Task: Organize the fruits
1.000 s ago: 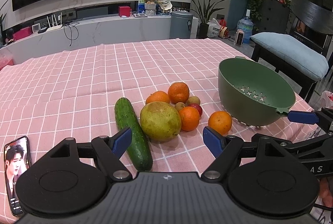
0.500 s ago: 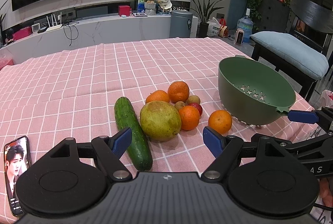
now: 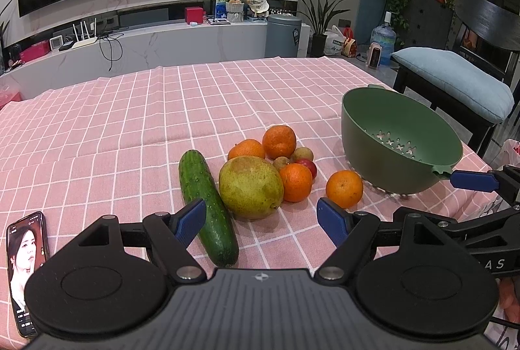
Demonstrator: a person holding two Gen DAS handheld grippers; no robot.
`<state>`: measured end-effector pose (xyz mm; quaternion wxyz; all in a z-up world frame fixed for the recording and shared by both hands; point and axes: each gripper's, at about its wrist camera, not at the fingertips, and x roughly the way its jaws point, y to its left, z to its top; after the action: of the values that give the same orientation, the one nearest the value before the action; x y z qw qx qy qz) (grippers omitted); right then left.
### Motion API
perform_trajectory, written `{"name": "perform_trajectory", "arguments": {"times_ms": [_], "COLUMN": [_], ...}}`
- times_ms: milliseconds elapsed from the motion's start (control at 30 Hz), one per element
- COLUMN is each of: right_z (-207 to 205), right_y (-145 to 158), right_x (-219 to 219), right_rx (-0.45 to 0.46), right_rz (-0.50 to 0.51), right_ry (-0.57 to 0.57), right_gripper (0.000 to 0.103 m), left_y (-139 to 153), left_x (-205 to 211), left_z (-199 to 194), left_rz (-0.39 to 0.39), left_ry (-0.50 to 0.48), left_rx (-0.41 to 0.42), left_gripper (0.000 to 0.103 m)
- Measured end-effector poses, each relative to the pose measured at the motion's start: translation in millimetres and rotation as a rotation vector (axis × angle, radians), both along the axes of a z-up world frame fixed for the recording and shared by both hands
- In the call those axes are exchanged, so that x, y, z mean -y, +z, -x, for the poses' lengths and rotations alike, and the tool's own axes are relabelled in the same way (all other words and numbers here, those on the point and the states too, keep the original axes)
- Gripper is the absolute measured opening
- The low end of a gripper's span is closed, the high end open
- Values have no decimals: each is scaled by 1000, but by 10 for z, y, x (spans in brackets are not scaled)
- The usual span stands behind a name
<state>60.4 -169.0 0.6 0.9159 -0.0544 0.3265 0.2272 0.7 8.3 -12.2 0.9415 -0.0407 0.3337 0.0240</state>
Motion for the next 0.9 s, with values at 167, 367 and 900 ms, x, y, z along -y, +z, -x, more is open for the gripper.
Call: {"name": "perform_trajectory", "arguments": {"times_ms": [167,367,900], "right_z": [1,4,-89], "right_y": [0,1,-12], "right_x": [0,-3,-106], "right_rx": [0,0,-41], "right_rz": [0,-1,-13], "right_ry": [0,-3,14], "right_gripper": [99,99,92], "left_y": [2,3,-60], "left_x": [0,0,-129], "left_z": [-1,2,-61], "left_rz": [0,-1,58], "left_ry": [0,0,30], "left_rx": [0,0,-67], "left_gripper": [91,91,75]}}
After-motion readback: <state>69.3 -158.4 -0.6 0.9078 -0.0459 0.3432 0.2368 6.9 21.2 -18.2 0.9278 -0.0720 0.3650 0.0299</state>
